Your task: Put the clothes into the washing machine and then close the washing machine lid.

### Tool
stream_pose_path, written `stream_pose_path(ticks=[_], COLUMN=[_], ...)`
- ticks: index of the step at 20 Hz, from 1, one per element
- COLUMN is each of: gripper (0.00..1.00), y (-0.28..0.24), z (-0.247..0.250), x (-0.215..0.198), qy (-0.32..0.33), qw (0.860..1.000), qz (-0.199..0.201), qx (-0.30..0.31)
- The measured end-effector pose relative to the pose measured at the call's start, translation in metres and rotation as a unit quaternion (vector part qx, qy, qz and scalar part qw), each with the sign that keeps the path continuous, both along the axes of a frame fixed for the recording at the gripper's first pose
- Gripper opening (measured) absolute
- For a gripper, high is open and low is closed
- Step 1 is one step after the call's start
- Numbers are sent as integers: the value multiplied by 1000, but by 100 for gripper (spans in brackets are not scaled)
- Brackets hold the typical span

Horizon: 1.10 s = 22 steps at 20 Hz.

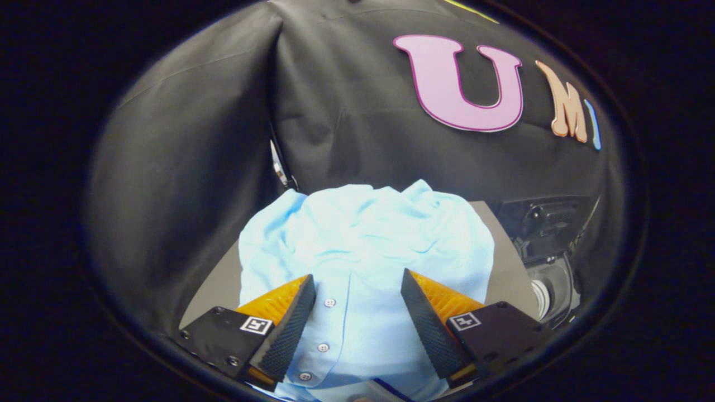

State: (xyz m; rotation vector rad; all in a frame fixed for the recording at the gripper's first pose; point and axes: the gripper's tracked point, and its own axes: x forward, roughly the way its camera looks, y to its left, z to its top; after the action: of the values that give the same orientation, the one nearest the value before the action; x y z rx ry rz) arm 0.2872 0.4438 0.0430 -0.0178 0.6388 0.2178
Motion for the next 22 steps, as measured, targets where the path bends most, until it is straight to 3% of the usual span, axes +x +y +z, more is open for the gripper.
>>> stream_pose_path(ticks=[1,2,7,8,9,10,22], gripper=[97,86,28,16,16,1,0], y=[2,5,28,20,5,2,-136], z=[-2,-2,-1,1,7,6,60], x=[-3,-1,-11,-10,-22,-15,-11], qy=[-1,-5,-39,-51,-59,-58,-159], qw=[999,998,996,994,995,996,987], qz=[23,34,82,89,77,69,9], qx=[-34,-49,-12,-24,-24,-22,9])
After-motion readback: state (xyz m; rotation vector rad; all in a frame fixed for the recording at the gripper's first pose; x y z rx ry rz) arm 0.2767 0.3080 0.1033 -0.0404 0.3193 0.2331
